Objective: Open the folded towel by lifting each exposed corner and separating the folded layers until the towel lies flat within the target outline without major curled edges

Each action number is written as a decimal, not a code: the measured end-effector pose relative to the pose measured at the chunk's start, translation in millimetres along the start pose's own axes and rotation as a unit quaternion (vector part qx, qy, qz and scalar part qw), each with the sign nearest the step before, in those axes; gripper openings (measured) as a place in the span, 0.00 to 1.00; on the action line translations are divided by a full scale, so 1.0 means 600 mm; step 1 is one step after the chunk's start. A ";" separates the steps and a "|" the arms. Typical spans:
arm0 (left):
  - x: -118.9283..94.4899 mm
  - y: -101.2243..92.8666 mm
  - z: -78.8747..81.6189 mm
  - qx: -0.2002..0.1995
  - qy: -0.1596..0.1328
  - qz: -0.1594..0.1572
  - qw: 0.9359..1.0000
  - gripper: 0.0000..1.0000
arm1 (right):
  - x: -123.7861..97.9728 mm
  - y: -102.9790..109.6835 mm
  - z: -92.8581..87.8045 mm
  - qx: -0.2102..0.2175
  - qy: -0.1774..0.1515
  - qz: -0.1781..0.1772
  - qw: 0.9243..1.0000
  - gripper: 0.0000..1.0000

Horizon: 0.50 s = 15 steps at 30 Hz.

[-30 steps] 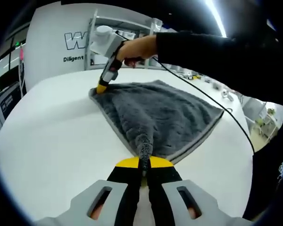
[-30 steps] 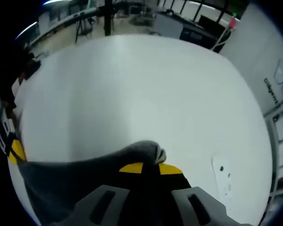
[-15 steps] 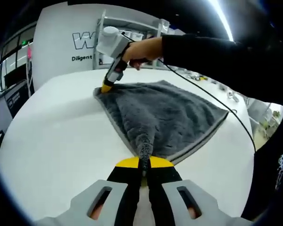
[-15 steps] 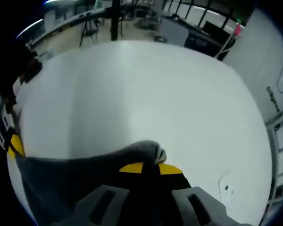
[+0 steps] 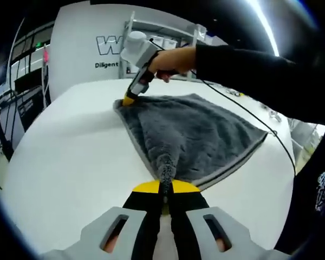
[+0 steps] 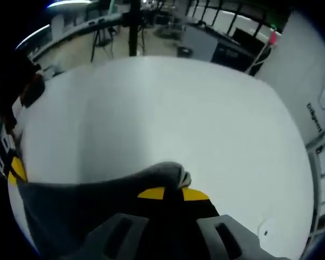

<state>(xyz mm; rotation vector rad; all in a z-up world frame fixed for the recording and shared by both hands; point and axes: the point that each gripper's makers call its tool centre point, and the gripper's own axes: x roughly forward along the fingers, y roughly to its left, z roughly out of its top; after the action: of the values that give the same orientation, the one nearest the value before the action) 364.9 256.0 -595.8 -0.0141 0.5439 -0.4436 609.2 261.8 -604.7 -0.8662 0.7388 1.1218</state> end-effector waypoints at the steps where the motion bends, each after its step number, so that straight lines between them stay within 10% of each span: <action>1: -0.004 0.003 -0.001 -0.001 0.000 0.002 1.000 0.02 | 0.002 0.005 0.007 -0.006 -0.003 -0.001 1.000 0.04; 15: -0.047 0.059 -0.018 -0.028 -0.009 0.032 0.999 0.02 | 0.028 0.033 0.066 -0.006 -0.020 0.005 1.000 0.04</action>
<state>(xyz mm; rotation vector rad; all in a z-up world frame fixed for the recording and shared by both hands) 351.8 300.7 -595.7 -0.0543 0.5372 -0.3653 597.3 307.5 -604.2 -0.8486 0.7041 1.1510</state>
